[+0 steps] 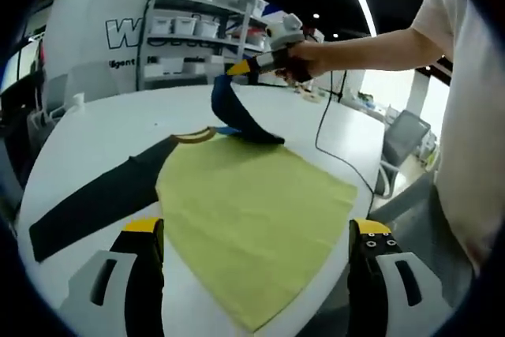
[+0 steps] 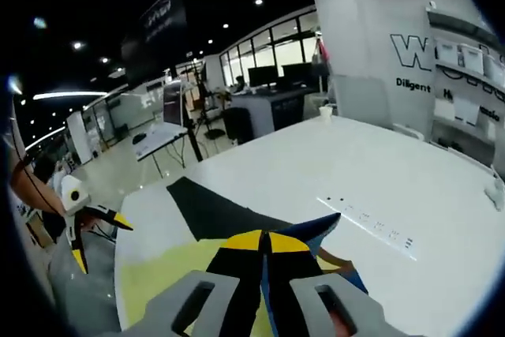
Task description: Fold the garment on the visible template until the final outline fits inside the template.
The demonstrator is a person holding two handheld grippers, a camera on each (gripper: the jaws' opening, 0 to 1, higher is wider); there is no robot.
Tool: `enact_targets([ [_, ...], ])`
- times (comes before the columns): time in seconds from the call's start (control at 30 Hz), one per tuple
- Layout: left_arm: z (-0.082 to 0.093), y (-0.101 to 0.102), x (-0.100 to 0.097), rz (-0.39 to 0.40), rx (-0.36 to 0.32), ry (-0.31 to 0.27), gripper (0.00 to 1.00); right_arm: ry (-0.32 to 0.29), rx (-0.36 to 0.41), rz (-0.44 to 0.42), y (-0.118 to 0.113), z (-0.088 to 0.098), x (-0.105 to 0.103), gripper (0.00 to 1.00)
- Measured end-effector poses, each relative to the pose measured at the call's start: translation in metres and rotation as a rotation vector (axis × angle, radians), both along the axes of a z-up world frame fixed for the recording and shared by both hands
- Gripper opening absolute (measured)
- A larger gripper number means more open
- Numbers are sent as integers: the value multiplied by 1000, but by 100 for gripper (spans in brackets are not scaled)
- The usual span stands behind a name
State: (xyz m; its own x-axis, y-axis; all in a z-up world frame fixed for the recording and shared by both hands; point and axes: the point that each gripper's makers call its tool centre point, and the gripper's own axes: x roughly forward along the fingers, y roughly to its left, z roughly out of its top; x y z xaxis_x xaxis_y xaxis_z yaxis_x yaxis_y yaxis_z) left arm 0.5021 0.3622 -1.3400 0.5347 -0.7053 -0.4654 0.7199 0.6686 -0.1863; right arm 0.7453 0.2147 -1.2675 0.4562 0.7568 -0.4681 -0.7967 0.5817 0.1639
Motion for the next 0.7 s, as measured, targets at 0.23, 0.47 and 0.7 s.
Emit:
enact_targets([
  [0.23,-2,4,1,12,-4,3,99,26,-10,43,25,-12,2,0],
  [0.47,-4,7,1,22,-7,6,99,57,-23,67,38,-29,5,0],
  [0.7,-5,9,1,31,-11,5,99,79,-14,127,65,-32,-3,0],
])
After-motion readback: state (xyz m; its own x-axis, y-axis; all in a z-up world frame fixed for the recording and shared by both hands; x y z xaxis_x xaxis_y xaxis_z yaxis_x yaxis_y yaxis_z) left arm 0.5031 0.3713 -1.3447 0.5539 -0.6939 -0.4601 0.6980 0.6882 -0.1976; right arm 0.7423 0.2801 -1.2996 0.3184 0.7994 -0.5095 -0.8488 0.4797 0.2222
